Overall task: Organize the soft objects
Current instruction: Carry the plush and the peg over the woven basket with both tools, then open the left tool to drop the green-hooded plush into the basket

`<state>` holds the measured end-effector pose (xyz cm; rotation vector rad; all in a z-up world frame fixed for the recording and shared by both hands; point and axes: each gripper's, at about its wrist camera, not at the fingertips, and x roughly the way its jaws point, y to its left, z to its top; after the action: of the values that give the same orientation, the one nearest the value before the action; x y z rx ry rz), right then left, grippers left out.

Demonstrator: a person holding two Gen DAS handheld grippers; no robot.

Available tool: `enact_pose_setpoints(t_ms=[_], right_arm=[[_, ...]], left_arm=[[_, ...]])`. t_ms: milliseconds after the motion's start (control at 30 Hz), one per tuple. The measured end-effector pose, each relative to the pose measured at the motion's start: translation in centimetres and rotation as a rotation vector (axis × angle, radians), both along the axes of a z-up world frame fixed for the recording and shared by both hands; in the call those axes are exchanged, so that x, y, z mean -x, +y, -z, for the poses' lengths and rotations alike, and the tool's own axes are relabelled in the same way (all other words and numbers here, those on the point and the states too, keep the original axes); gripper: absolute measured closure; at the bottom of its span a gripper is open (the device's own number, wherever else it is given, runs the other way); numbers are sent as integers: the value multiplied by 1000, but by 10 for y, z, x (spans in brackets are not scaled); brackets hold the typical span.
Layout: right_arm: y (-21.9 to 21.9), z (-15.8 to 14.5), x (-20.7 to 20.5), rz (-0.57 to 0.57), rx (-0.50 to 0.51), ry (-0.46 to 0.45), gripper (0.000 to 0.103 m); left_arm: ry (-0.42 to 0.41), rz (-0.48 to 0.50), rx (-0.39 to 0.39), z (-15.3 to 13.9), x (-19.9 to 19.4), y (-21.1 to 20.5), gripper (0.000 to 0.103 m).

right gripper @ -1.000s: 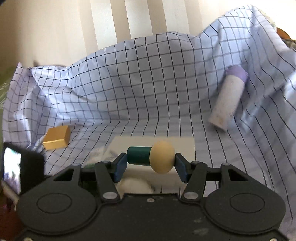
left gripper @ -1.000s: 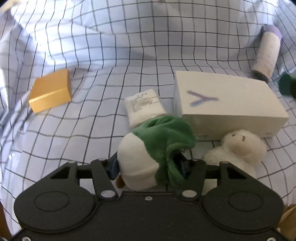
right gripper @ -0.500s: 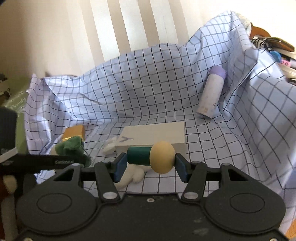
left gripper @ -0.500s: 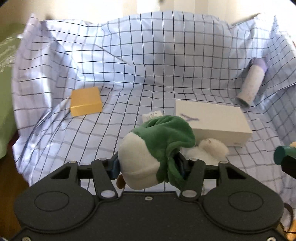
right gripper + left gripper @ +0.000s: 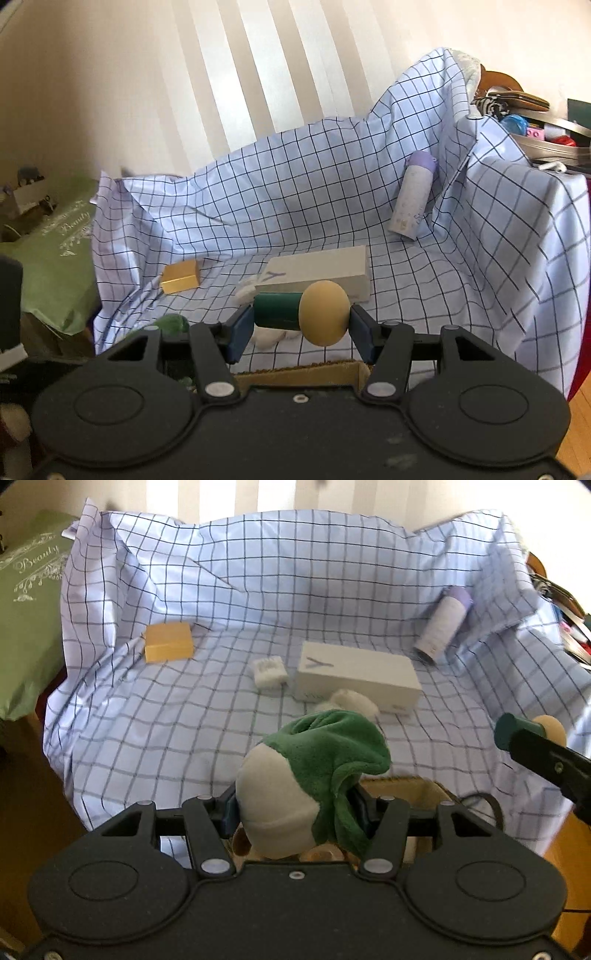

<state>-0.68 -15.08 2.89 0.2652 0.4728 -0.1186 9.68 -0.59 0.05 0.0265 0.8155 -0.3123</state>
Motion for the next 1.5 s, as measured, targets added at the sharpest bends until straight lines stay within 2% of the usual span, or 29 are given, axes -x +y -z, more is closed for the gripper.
enact_pose_setpoints(t_ms=[400, 667, 867, 1067, 1200, 1500], right_arm=[[-10, -1, 55, 36, -41, -40, 47], [-24, -2, 60, 93, -57, -45, 47], [-28, 0, 60, 108, -62, -32, 47], [-26, 2, 58, 101, -65, -19, 47], [-24, 3, 55, 88, -63, -4, 47], [-16, 7, 47, 49, -52, 36, 47]], left_arm=[[45, 70, 42, 2, 45, -18, 49], [108, 133, 50, 16, 39, -41, 49], [133, 150, 27, 25, 32, -57, 46], [116, 129, 10, 24, 35, -55, 39], [100, 99, 5, 21, 36, -48, 38], [-8, -74, -70, 15, 46, -26, 33]])
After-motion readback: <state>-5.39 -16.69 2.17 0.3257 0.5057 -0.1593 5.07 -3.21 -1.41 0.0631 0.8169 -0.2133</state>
